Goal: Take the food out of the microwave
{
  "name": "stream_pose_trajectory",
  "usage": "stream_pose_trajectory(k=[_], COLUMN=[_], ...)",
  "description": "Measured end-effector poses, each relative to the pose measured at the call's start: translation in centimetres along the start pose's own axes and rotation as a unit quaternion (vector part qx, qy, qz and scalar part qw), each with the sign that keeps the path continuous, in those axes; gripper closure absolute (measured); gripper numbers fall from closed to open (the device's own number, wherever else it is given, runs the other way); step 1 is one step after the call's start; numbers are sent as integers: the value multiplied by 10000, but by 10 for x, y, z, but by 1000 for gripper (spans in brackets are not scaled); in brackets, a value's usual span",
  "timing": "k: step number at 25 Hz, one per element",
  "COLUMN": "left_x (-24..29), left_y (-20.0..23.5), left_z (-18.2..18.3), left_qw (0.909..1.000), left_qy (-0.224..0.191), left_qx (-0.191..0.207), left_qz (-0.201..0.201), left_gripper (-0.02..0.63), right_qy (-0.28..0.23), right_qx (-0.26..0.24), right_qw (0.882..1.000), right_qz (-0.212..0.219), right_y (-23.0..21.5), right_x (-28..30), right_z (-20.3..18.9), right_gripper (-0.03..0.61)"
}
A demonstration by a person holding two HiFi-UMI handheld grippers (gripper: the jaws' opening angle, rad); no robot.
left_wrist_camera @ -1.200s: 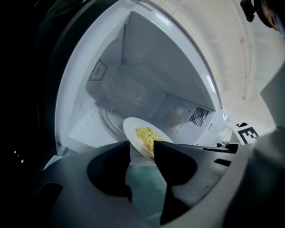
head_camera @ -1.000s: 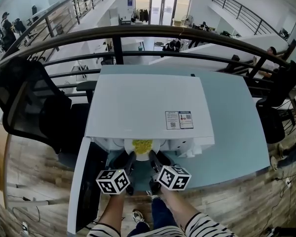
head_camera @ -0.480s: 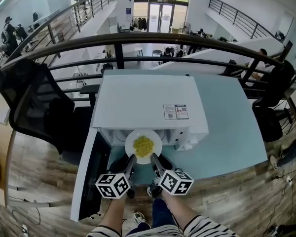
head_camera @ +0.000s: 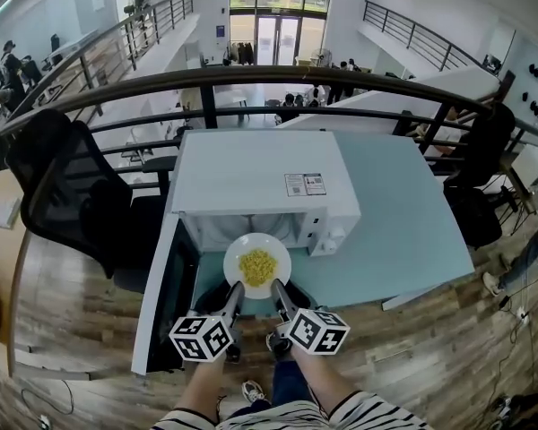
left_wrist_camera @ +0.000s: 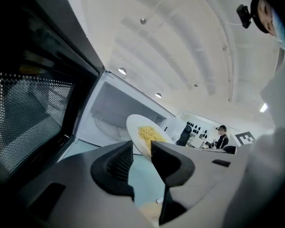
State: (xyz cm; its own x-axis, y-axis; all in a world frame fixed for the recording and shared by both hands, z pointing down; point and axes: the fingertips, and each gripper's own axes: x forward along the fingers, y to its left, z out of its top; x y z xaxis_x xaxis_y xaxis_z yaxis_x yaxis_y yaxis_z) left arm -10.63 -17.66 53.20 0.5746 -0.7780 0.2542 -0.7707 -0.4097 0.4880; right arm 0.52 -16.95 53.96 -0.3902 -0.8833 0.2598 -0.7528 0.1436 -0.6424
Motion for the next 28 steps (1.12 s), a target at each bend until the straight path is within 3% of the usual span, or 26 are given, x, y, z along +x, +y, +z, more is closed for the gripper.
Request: stream_pose_trajectory(k=[11, 28], left_x=[-36, -63], left_y=[-38, -103], left_z=[-3, -30], left_qw=[9999, 9984], left_qy=[-98, -474], left_qx=[38, -167], left_qz=[-129, 273], left_gripper=[491, 497], right_qy=[-70, 281], right_qx=[52, -49], right_qw=[9999, 9981], right_qz=[100, 538], right_y=[13, 2], right_x=[-49, -115], right_z=[1, 16], right_gripper=[474, 485])
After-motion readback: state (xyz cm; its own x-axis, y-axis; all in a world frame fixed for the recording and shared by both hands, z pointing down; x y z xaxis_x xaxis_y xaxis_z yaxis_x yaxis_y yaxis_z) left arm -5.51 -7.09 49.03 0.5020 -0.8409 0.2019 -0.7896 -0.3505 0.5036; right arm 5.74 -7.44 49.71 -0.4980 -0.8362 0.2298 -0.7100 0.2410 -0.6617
